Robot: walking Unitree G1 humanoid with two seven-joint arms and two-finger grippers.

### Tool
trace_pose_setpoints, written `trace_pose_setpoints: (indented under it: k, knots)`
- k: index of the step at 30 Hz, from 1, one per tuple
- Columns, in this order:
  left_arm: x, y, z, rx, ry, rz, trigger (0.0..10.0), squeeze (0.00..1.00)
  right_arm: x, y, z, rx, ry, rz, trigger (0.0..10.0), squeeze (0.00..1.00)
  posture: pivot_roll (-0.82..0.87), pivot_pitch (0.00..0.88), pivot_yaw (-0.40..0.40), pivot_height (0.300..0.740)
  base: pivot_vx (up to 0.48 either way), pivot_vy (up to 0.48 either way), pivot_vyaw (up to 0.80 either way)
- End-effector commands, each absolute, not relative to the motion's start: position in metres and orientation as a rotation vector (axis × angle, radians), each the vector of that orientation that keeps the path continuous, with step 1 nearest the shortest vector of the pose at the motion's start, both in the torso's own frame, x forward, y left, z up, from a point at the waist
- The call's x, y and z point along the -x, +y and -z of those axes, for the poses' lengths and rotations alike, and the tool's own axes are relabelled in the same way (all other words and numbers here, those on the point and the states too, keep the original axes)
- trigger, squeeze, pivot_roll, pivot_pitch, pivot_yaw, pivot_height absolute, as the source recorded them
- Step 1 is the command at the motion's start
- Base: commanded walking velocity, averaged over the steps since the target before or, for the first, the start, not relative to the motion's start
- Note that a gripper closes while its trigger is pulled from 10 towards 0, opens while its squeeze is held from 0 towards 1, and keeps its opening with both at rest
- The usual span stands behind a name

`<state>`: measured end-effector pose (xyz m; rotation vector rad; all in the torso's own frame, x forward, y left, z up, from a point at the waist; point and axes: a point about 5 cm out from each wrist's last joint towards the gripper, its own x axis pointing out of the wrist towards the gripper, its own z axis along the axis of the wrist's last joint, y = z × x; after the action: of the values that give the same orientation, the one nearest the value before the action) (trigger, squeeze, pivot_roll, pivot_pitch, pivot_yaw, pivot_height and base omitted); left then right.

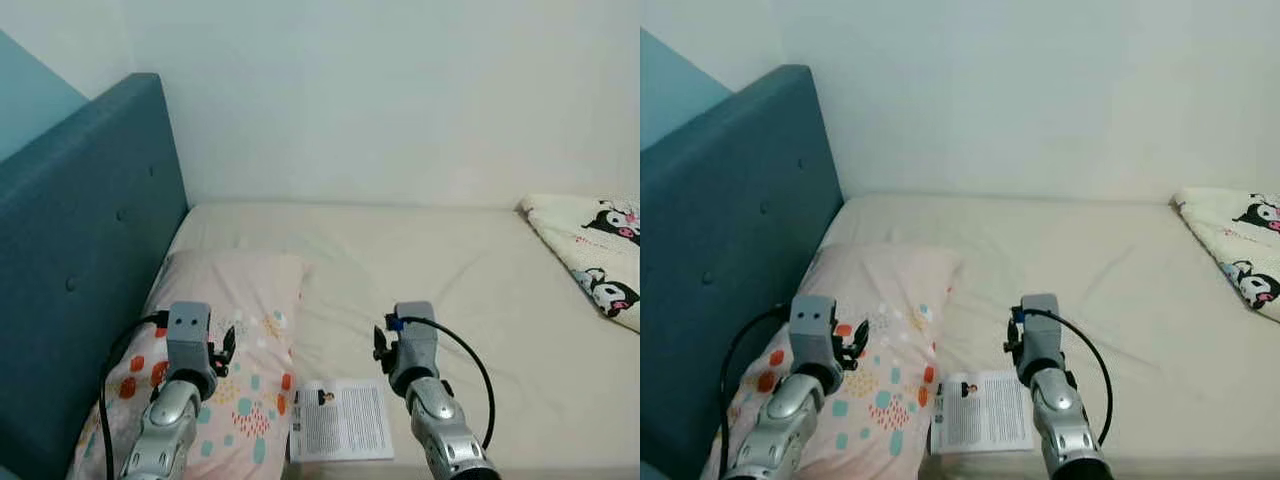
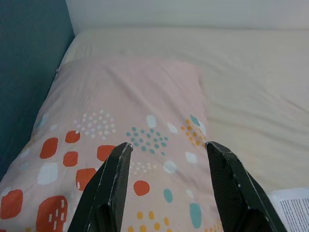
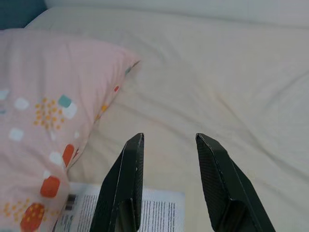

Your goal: Clean up the room

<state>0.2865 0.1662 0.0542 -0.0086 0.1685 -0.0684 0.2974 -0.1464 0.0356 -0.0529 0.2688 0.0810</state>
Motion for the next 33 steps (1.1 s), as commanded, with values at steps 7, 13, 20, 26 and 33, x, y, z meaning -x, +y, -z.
trace_pose_setpoints:
  k: [7, 13, 20, 26, 33]
  knots:
    - [-0.287, 0.16, -0.047, 0.003, 0.19, 0.06, 10.0, 0.0, -0.295, -0.144, -0.03, 0.055, 0.274, -0.066, 10.0, 0.0, 0.04, 0.0, -0.066, 0.74, 0.0, 0.0, 0.0]
    - [-0.289, 0.156, -0.046, -0.003, 0.185, 0.068, 10.0, 0.0, -0.296, -0.143, -0.027, 0.084, 0.287, -0.079, 10.0, 0.0, 0.04, 0.0, -0.082, 0.74, 0.0, 0.0, 0.0]
    - [-0.298, 0.154, -0.048, -0.049, 0.195, 0.072, 10.0, 0.0, -0.305, -0.142, -0.034, 0.092, 0.268, -0.062, 10.0, 0.0, 0.03, 0.0, -0.065, 0.74, 0.0, 0.0, 0.0]
    - [-0.303, 0.15, -0.052, -0.01, 0.18, 0.091, 10.0, 0.0, -0.305, -0.145, -0.035, 0.074, 0.255, -0.047, 10.0, 0.0, 0.03, 0.0, -0.072, 0.74, 0.0, 0.0, 0.0]
    - [-0.3, 0.153, -0.05, -0.024, 0.184, 0.062, 10.0, 0.0, -0.303, -0.14, -0.03, 0.085, 0.272, -0.074, 10.0, 0.0, 0.06, 0.0, -0.081, 0.74, 0.0, 0.0, 0.0]
